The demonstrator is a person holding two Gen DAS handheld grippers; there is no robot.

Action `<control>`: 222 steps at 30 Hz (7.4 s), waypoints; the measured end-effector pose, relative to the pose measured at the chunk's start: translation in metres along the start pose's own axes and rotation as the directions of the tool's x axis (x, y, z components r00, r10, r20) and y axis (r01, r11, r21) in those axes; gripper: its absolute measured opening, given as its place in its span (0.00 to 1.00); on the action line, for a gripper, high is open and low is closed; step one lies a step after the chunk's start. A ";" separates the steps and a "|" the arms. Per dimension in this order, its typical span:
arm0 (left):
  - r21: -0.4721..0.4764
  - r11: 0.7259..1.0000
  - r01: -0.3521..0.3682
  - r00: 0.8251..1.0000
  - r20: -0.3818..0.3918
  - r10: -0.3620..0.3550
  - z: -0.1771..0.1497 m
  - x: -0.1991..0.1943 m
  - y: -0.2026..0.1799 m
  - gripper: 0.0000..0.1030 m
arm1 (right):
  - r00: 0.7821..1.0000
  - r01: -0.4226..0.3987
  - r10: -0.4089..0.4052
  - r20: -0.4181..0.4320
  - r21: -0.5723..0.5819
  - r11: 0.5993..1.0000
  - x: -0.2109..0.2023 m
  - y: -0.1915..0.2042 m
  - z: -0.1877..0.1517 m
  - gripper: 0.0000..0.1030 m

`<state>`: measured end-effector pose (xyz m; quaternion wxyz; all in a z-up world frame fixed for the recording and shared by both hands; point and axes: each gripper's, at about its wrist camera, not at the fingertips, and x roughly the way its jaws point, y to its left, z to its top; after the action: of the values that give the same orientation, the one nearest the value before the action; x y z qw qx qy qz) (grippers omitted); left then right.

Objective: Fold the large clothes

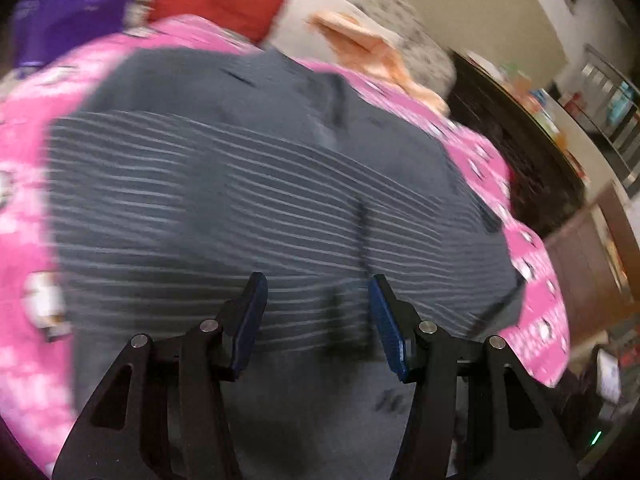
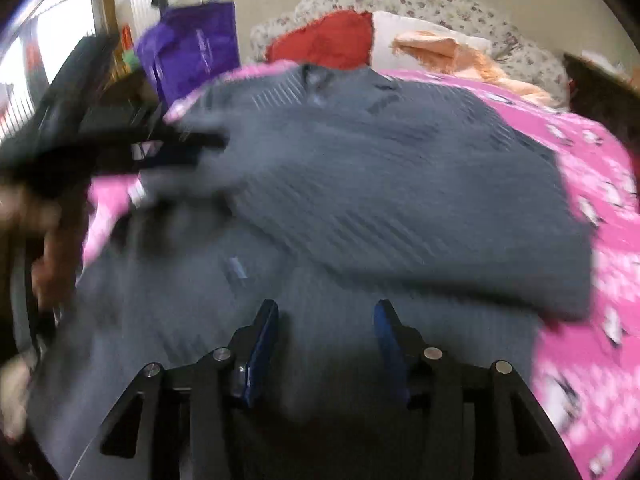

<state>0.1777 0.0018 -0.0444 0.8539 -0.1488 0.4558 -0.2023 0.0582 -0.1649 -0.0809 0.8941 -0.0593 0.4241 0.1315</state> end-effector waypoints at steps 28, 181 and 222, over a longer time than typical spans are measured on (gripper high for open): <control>0.051 0.992 0.115 0.986 -0.130 -0.107 0.009 0.055 -0.058 0.06 | 0.981 0.177 -0.190 0.032 0.244 0.953 -0.023 -0.058 -0.047 0.65; 0.097 0.995 -0.024 0.992 -0.122 0.036 -0.231 -0.164 0.064 0.62 | 0.980 -0.174 0.192 -0.050 0.248 0.953 -0.121 -0.065 -0.172 0.54; 0.017 0.998 0.064 0.998 0.015 -0.065 -0.199 -0.178 0.066 0.03 | 0.850 -0.521 0.479 0.219 0.217 0.826 -0.121 -0.067 -0.155 0.05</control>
<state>-0.0646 0.1309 -0.0531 0.8516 -0.1580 0.4425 -0.2323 -0.1111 -0.2847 -0.0857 0.8577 0.1859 0.3679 0.3072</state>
